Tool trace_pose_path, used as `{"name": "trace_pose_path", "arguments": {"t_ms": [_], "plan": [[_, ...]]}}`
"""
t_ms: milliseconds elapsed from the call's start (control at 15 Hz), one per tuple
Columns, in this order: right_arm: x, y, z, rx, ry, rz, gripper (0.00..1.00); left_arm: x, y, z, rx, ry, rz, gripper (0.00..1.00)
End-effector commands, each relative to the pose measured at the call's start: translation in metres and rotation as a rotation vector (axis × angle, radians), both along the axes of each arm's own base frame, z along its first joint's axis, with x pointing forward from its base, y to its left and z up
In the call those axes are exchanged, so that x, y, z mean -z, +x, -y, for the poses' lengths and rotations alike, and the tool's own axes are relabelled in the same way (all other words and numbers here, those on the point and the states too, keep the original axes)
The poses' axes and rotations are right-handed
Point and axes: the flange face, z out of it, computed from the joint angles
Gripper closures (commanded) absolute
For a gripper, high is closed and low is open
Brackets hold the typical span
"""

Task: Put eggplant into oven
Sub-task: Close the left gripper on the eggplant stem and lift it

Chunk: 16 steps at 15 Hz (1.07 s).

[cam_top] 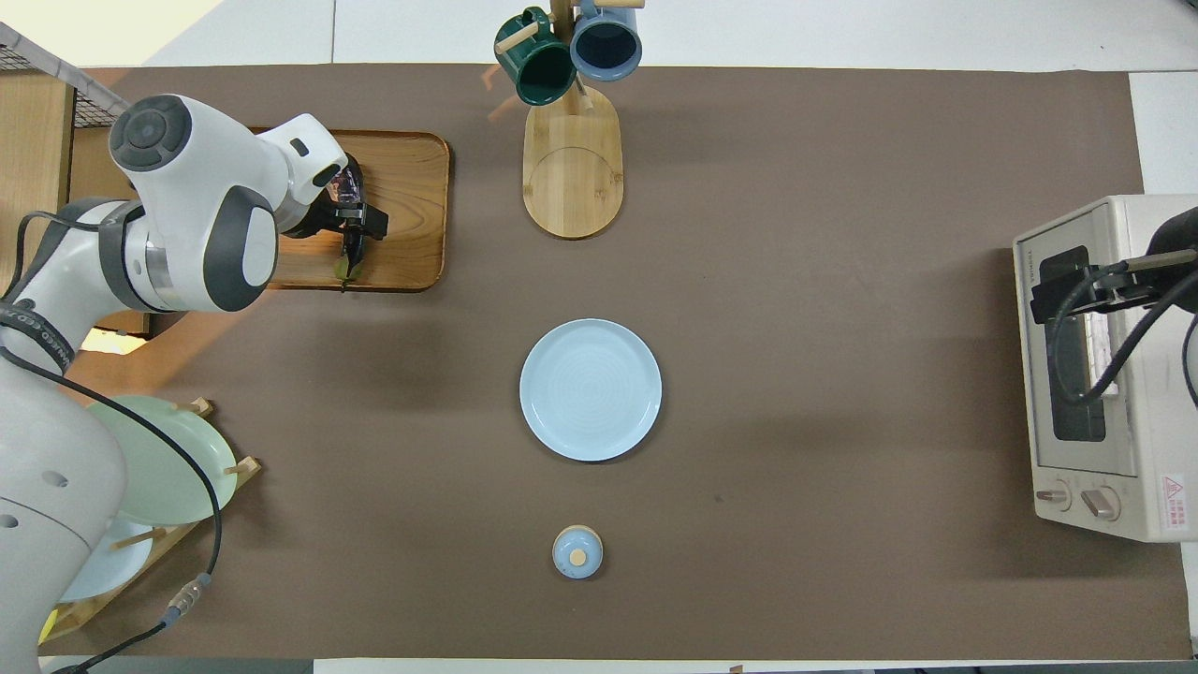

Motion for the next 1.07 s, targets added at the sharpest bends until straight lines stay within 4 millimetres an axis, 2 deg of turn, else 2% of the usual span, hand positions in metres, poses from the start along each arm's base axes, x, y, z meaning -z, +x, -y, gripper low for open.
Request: {"name": "trace_pose_path", "arguments": {"t_ms": [0, 133, 267, 400, 467, 533, 800, 1000], "plan": [[-0.003, -0.005, 0.0, 0.02, 0.027, -0.01, 0.0, 0.009, -0.008, -0.001, 0.024, 0.0, 0.002, 0.06], [-0.003, -0.005, 0.0, 0.02, 0.027, -0.01, 0.0, 0.01, -0.009, -0.001, 0.039, 0.001, -0.001, 0.16], [-0.003, -0.005, 0.0, 0.02, 0.027, -0.01, 0.0, 0.011, -0.009, -0.001, 0.041, 0.001, -0.003, 0.37], [-0.003, -0.005, 0.0, 0.02, 0.027, -0.01, 0.0, 0.012, -0.01, -0.001, 0.043, 0.002, -0.007, 0.69], [-0.003, -0.005, -0.001, 0.02, 0.026, -0.01, 0.0, 0.009, -0.01, -0.001, 0.042, 0.003, -0.012, 0.9], [-0.003, -0.005, -0.001, 0.018, 0.027, -0.01, 0.0, 0.006, -0.009, -0.001, 0.043, 0.002, -0.013, 1.0], [-0.003, -0.005, -0.001, 0.018, 0.027, -0.01, 0.0, -0.027, 0.0, -0.004, 0.03, -0.013, -0.003, 1.0], [-0.002, -0.005, 0.001, 0.02, 0.027, -0.012, 0.0, -0.086, -0.013, 0.005, -0.006, -0.095, -0.046, 1.0]]}}
